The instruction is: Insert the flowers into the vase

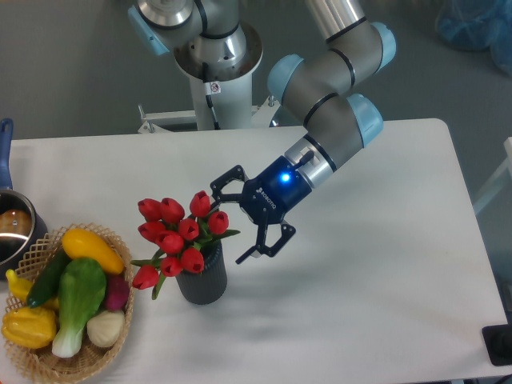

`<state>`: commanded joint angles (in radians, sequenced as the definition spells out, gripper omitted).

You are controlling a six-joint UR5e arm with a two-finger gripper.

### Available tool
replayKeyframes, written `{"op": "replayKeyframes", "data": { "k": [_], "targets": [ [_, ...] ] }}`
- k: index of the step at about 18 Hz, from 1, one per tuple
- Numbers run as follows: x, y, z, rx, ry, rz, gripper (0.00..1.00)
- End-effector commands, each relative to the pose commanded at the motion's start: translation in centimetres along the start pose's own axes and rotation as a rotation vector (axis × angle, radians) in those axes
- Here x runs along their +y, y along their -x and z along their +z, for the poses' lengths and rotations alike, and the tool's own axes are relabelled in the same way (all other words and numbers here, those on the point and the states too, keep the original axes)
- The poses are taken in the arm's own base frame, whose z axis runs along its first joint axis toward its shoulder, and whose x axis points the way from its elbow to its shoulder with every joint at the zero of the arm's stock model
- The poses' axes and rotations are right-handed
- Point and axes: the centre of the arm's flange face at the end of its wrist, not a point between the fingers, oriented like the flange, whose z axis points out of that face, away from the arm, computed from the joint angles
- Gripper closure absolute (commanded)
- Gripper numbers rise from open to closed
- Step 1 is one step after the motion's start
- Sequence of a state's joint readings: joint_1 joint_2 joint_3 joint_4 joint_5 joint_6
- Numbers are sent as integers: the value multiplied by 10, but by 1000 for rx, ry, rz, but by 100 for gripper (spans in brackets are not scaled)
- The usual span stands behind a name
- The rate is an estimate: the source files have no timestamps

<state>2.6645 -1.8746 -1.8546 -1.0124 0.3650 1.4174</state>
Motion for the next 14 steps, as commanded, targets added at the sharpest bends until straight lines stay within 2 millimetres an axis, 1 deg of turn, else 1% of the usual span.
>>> {"op": "replayKeyframes", "data": {
  "k": [2, 4, 5, 7, 8, 9, 10, 12, 13, 14],
  "targets": [
    [-3, 1, -7, -13, 4, 7, 0],
    [-16, 0, -25, -47, 2, 31, 0],
    [-23, -2, -39, -75, 13, 49, 0],
    [-35, -4, -67, -148, 121, 99, 0],
    [-48, 1, -89, -218, 281, 169, 0],
    [-52, 4, -95, -236, 327, 195, 0],
    [-52, 7, -98, -245, 365, 217, 0],
    [-41, 18, -104, -266, 447, 230, 0],
    [-26, 35, -108, -290, 540, 223, 0],
    [-11, 47, -114, -319, 658, 217, 0]
  ]
}}
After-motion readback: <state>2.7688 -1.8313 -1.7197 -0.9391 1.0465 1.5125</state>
